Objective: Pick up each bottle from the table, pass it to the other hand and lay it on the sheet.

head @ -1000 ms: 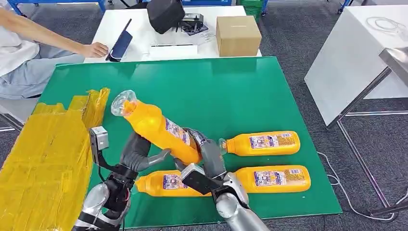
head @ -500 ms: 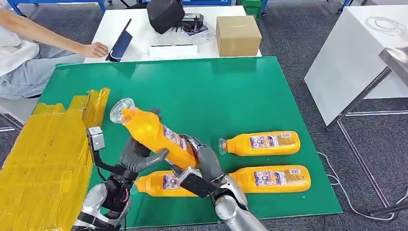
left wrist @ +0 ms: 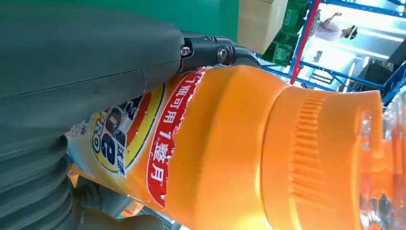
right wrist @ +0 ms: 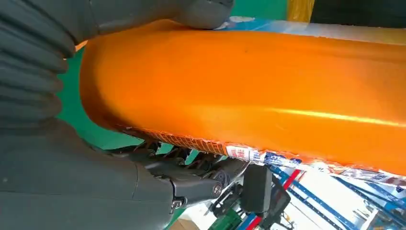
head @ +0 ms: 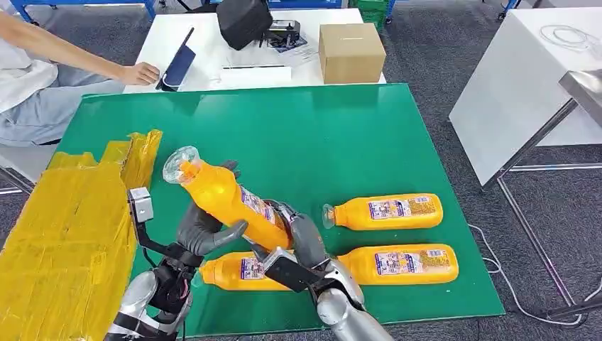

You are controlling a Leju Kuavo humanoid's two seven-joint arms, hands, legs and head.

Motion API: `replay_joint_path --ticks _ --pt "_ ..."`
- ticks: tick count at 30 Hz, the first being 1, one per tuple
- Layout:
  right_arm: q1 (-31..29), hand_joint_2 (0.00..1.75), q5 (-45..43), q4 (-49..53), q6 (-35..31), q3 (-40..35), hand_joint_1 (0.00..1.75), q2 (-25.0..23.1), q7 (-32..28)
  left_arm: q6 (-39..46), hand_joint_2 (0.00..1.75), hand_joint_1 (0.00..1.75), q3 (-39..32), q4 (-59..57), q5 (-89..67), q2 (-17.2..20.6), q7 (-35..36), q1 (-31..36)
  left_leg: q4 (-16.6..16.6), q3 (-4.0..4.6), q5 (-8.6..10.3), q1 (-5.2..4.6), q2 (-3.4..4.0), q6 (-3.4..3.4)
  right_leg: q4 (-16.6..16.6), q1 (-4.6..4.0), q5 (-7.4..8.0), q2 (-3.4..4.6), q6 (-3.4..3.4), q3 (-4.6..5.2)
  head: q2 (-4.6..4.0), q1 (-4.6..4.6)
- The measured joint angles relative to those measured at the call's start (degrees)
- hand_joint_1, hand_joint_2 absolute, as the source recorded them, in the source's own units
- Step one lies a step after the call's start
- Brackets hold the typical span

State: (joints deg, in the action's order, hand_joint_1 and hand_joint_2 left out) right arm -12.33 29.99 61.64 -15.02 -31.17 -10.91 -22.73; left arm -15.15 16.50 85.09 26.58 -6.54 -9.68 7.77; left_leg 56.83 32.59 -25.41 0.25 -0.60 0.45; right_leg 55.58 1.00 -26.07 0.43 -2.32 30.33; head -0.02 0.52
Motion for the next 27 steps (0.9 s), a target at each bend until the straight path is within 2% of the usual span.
replay_joint_path --ticks 2,3,4,12,27 --pt "-0.01 1.75 -0.02 -0.09 0.09 0.0 1.75 -0.09 -0.09 -0.79 1.75 0.0 -0.02 -0.02 1.03 0.0 0.09 -0.01 0.0 0.0 0.0 0.0 0.0 0.0 0.0 0.0 0.0 0.0 0.0 0.0 0.0 0.0" --pt "-0.06 1.75 -0.02 -0.17 0.2 -0.02 1.75 -0.13 -0.2 -1.72 1.75 1.17 -0.04 -0.11 2.12 0.0 0.15 0.0 0.0 0.0 0.0 0.0 0.0 0.0 0.0 0.0 0.0 0.0 0.0 0.0 0.0 0.0" --pt "-0.09 1.75 0.02 -0.2 0.22 -0.04 1.75 -0.15 -0.37 -2.21 1.75 1.75 -0.09 -0.11 2.62 0.02 0.15 -0.03 0.0 0.0 0.0 0.0 0.0 0.0 0.0 0.0 0.0 0.0 0.0 0.0 0.0 0.0" --pt "0.4 1.75 1.25 1.14 -1.29 -0.85 1.75 -0.15 -0.63 -0.44 1.75 1.75 -0.24 -0.11 0.65 0.02 -0.15 -0.13 0.0 0.0 0.0 0.0 0.0 0.0 0.0 0.0 0.0 0.0 0.0 0.0 0.0 0.0" --pt "4.6 1.75 1.31 11.06 -3.63 -2.01 1.75 1.36 -0.09 1.75 1.75 1.75 -0.13 0.37 -0.7 -0.28 -1.88 0.37 0.0 0.01 0.0 0.0 -0.04 0.0 0.0 0.0 0.0 -0.03 0.0 -0.03 0.0 -0.02"
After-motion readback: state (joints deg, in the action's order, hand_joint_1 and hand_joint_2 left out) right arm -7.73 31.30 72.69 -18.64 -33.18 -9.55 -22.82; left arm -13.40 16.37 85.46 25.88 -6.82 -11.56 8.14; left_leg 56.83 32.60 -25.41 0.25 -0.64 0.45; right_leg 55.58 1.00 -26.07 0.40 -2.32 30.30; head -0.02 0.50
